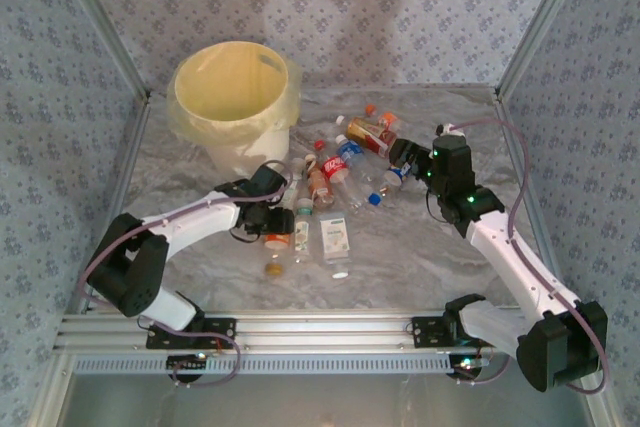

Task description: Put the plastic bottles in the bin

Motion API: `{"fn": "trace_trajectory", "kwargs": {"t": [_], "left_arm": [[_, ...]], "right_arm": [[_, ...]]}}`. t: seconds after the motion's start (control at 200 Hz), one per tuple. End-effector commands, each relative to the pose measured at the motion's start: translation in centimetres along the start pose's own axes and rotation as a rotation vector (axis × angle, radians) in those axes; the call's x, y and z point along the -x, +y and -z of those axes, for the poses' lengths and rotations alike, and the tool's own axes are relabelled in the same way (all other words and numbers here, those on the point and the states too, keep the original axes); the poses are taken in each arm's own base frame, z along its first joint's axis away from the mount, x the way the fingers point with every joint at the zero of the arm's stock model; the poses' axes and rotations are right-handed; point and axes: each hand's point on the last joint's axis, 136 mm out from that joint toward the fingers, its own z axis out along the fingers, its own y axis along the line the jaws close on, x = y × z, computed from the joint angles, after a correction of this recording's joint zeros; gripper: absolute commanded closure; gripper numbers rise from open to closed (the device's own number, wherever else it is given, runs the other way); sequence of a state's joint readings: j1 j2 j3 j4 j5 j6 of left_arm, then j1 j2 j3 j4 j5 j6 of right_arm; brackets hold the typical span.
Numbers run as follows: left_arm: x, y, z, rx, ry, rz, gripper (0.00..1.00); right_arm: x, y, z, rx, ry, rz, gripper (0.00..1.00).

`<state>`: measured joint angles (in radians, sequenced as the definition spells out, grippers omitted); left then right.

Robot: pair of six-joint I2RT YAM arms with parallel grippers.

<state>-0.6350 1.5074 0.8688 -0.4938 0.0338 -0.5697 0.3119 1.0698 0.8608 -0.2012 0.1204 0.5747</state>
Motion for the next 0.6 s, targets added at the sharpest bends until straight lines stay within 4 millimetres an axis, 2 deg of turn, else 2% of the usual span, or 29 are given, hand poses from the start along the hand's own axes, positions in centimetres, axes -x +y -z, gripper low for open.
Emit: {"fn": "trace_trajectory", "kwargs": {"t": [0.0,0.145,0.29,0.465,0.595], "left_arm": [[-1.7,2.1,-1.9,0.086,0.056,0.015,0.34],[-1.8,2.4,-2.1,0.107,0.058,0.015,0.31],[-1.1,2.0,-0.6,0.088,0.009,0.016,0.40],[1.2,0.0,3.4,-0.009,-0.128,-0.003,0.47],[3.1,-2.6,8.1,-0.143,-0.330,-0.071,0.48]], "right_arm": [[1.0,0.4,-0.1,0.002,-0.026,0.012,0.00],[1.0,0.5,-0.1,0.007,-0.021,0.010,0.00],[0.9,0.5,-0.1,0.007,-0.015,0.014,0.00],[1.0,0.4,-0.1,0.004,-0.027,0.011,0.00],[1.1,0.9,-0.1,0.028,-0.032,0.018,0.00]]}}
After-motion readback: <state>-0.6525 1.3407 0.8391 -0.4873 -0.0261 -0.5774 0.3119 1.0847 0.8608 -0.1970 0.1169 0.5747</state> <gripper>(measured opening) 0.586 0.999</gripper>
